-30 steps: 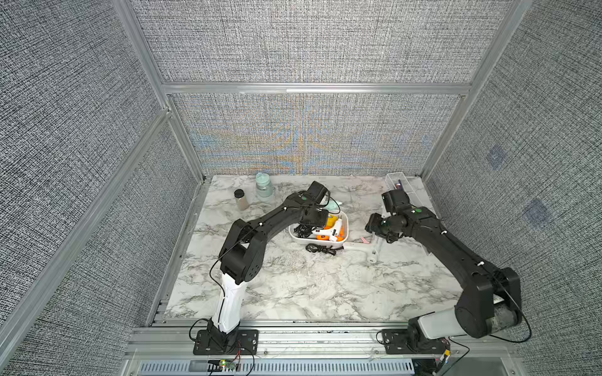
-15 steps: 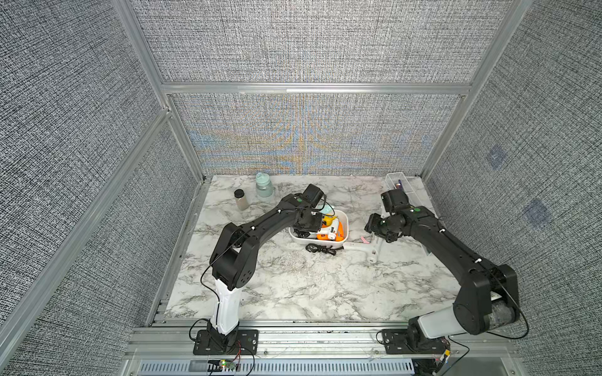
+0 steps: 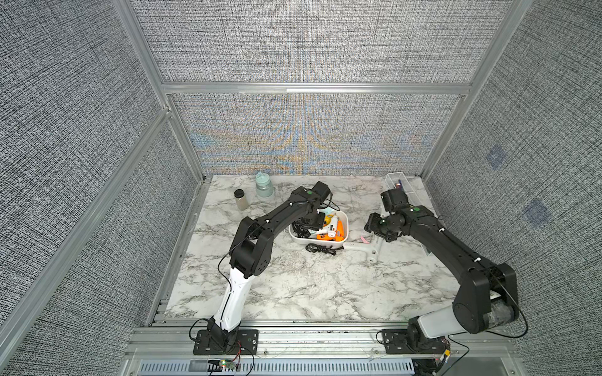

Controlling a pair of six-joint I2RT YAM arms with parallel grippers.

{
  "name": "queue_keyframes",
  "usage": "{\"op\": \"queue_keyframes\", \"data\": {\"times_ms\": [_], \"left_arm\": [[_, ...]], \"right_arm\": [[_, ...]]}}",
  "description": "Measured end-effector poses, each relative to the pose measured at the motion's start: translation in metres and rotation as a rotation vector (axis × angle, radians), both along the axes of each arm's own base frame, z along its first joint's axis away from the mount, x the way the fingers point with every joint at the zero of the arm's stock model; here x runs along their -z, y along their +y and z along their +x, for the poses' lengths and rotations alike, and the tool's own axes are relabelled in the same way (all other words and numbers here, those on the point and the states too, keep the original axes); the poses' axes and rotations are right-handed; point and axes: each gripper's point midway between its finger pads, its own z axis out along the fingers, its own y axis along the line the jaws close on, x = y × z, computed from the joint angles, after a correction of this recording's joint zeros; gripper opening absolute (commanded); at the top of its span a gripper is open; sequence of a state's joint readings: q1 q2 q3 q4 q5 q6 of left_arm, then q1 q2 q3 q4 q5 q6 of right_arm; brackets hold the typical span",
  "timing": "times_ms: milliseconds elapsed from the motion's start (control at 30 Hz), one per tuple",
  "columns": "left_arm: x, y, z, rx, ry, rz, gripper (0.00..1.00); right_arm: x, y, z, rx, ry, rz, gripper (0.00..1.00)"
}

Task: Put the hot melt glue gun into the storage box
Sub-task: Place the hot melt adhesive gun in the storage box.

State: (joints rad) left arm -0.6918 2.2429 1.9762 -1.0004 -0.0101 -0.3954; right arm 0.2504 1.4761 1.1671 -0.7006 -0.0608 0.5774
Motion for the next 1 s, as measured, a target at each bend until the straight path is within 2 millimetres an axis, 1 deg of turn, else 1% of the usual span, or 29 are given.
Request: {"op": "queue_keyframes", "data": {"times_ms": [67,200,367,433,533,600,633,667,733,800,867,900,933,1000], "left_arm": [[0.000,0.004,0.000,0.017,0.003,0.031,0.43],[-0.003,0.015,0.000,0.049,0.009,0.096,0.59],[-0.005,0.025,-0.011,0.085,0.047,0.139,0.66],[-0.012,0.026,-0.012,0.087,0.040,0.134,0.67],[-0.040,0.024,-0.013,0.087,-0.014,0.091,0.69],[-0.072,0.024,-0.012,0.079,-0.080,0.039,0.69],[-0.084,0.024,-0.012,0.074,-0.106,0.018,0.69],[-0.097,0.025,-0.011,0.066,-0.132,-0.004,0.67],[-0.113,0.028,-0.009,0.047,-0.166,-0.033,0.63],[-0.113,0.034,-0.006,0.030,-0.170,-0.037,0.49],[-0.099,0.046,-0.004,-0.006,-0.141,-0.024,0.31],[-0.089,0.055,-0.002,-0.028,-0.118,-0.012,0.25],[-0.078,0.068,0.001,-0.065,-0.097,0.002,0.20],[-0.060,0.090,0.008,-0.122,-0.067,0.018,0.15]], "right_arm": [[0.002,0.000,-0.002,0.000,0.004,-0.001,0.60],[0.005,-0.001,-0.004,-0.001,0.013,-0.003,0.60],[0.006,-0.001,-0.003,0.000,0.012,-0.003,0.60],[0.006,-0.001,-0.003,0.000,0.011,-0.002,0.60],[0.006,-0.001,-0.002,0.001,0.008,-0.001,0.60],[0.006,-0.001,-0.002,0.001,0.008,-0.001,0.60],[0.006,-0.001,-0.002,0.001,0.008,-0.002,0.60],[0.006,-0.001,-0.002,0.001,0.008,-0.002,0.60],[0.006,-0.001,-0.002,0.001,0.008,-0.002,0.60],[0.006,-0.001,-0.002,0.001,0.007,-0.002,0.60],[0.006,-0.001,-0.002,0.001,0.005,-0.001,0.60],[0.006,-0.001,-0.001,0.001,0.005,0.000,0.60],[0.006,-0.001,-0.002,0.000,0.005,0.000,0.60],[0.006,0.000,-0.002,0.000,0.005,0.002,0.60]]}}
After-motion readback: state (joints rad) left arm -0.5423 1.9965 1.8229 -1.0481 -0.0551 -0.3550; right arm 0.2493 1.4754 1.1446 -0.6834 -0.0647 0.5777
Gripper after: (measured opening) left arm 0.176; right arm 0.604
